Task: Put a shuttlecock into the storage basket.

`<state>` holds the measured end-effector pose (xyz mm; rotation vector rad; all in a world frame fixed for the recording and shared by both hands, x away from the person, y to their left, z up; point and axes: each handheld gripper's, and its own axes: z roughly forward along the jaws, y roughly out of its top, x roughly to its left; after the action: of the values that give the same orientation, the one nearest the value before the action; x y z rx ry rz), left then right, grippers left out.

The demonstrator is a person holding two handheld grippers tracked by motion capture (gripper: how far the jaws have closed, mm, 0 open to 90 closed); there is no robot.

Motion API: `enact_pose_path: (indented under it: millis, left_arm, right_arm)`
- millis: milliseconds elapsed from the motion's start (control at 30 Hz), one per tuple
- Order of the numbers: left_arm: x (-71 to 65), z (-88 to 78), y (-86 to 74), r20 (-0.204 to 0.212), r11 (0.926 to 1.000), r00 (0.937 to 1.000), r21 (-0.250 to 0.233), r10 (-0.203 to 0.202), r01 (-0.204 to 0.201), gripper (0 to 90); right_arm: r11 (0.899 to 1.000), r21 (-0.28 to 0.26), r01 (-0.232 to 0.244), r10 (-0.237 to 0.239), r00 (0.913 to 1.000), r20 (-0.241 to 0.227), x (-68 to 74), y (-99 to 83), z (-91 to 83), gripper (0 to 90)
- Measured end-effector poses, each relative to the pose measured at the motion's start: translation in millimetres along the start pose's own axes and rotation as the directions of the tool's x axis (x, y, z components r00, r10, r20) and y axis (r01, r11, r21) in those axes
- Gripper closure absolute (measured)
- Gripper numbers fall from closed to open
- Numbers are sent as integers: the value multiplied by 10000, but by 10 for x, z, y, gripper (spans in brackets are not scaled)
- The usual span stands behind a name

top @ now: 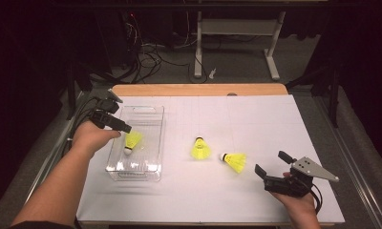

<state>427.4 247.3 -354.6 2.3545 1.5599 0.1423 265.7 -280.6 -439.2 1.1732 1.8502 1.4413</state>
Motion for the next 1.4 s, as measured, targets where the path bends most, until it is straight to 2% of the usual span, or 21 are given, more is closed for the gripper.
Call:
enact_pose_path:
  millis: [233,400,567,767,833,967,1067,1267,1400]
  left_arm:
    - [-76,-19,-25,208,9993,9996,305,194,-200,244]
    - [-195,-22,-44,260,9978,9982,369,548,-557,198]
    - [-289,-28,-47,273,9969,9976,446,639,-651,138]
    - [-377,2,-43,443,9950,9970,745,630,-662,5]
    - [-401,-6,-46,369,9945,9968,738,716,-741,2]
    - [-435,-27,-58,531,9926,9946,776,896,-936,2]
    - [-467,-45,-71,615,9920,9940,821,907,-956,2]
    - [-554,-85,-102,502,9909,9931,775,1062,-1099,2]
    - [-620,-117,-116,628,9899,9911,726,1176,-1220,2]
  right_arm:
    - [10000,5,0,0,10000,5,-1,3,-6,8]
    - [10000,-10,13,-13,10000,30,-2,2,-12,8]
    - [10000,-22,3,-3,10000,32,-7,2,-20,8]
    - [10000,-5,-17,17,10000,31,-5,-3,-17,8]
    - [10000,4,-15,15,10000,32,-9,-6,-15,8]
    - [10000,8,-3,3,10000,26,-11,-7,-11,8]
    - [10000,34,56,-56,10000,16,-7,-9,-10,8]
    - [9998,107,165,-166,9999,20,5,-18,3,8]
    - [9998,122,182,-182,9998,25,7,-22,4,8]
